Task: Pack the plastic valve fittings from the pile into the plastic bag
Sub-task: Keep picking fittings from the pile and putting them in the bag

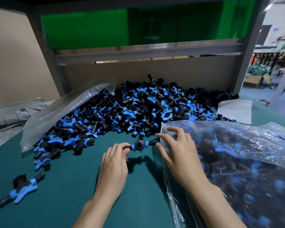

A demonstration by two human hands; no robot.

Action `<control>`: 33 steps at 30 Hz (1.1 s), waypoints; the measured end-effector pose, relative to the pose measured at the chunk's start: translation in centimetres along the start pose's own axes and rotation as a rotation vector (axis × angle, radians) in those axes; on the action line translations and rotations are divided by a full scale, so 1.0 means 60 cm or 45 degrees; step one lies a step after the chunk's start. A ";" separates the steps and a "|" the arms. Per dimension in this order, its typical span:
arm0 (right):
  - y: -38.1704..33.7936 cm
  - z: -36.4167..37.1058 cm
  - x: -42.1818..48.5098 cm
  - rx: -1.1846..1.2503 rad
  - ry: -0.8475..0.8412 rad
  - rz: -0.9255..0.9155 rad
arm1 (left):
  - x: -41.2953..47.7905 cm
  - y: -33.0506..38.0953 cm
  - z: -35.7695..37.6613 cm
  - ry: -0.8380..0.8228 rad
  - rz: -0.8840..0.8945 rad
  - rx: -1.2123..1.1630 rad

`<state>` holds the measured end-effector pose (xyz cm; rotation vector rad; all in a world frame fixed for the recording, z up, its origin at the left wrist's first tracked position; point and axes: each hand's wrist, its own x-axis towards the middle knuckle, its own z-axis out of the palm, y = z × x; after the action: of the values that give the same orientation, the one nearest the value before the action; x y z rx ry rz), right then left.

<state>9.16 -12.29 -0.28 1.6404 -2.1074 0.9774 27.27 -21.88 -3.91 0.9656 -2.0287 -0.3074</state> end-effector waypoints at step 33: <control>0.001 0.001 -0.002 -0.043 -0.047 0.022 | -0.002 0.001 -0.001 -0.051 -0.060 -0.095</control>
<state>9.16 -12.24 -0.40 1.6387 -2.1532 0.9189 27.31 -21.74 -3.92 0.9687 -2.0184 -0.4278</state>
